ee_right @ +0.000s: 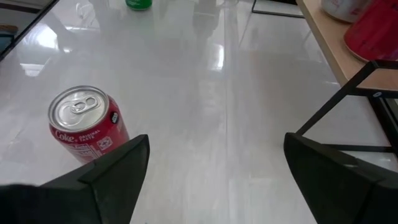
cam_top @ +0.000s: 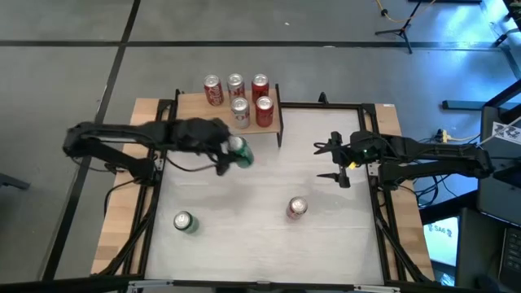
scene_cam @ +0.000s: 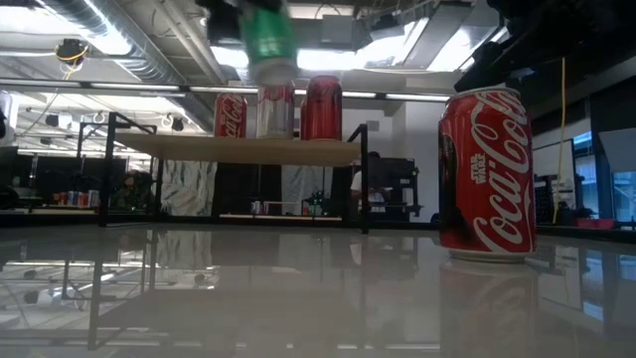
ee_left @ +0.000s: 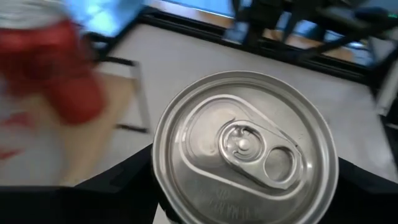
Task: Place canned beverage on shelf
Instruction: Put the right green soda can on the shelf
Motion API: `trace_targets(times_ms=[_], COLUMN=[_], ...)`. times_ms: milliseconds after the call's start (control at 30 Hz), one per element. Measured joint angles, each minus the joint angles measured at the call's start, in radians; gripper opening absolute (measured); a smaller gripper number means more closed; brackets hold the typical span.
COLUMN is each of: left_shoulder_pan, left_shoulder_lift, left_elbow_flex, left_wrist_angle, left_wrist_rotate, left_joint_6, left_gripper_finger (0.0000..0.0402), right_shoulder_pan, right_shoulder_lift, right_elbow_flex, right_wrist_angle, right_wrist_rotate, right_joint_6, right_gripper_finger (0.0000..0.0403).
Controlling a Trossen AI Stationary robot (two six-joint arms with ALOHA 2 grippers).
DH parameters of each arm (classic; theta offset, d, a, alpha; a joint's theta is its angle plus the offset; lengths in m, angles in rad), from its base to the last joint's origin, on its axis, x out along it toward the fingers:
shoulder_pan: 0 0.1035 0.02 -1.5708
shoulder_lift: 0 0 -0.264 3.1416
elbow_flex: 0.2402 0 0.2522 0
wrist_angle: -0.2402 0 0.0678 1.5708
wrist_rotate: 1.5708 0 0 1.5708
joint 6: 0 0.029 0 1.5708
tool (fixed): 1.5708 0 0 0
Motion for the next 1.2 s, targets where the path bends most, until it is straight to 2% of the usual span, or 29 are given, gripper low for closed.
trace_targets(times_ms=[200,367,533,700,800,967,1200], left_shoulder_pan=[0.098,0.203,0.31,0.437,0.535,0.696,0.882], left_shoulder_lift=[-0.123,-0.146,-0.146,-0.145,-0.142,-0.109,-0.041], left_elbow_flex=[0.085,0.198,0.284,0.298,0.298,0.298,0.298], left_wrist_angle=[-0.256,-0.438,-0.537,-0.597,-0.627,-0.611,-0.604], left_wrist_rotate=[-0.051,-0.083,-0.096,-0.089,-0.049,0.1,0.211], left_joint_6=[0.007,0.071,0.157,0.219,0.266,0.35,0.47], left_gripper_finger=[0.0284,0.0284,0.0284,0.0284,0.0284,0.0284,0.0284], right_shoulder_pan=[0.0,0.0,0.0,0.0,0.0,0.0,0.0], right_shoulder_lift=[0.0,0.0,0.0,0.0,0.0,0.0,0.0], right_elbow_flex=[0.0,0.0,0.0,0.0,0.0,0.0,0.0], right_wrist_angle=[0.0,0.001,0.002,0.002,0.002,0.002,0.002], right_wrist_rotate=[0.0,0.0,0.0,0.0,0.0,0.0,0.0], right_joint_6=[0.0,0.0,0.0,0.0,0.0,0.0,-0.001], right_gripper_finger=[0.0365,0.0365,0.0365,0.0365,0.0365,0.0365,0.0365])
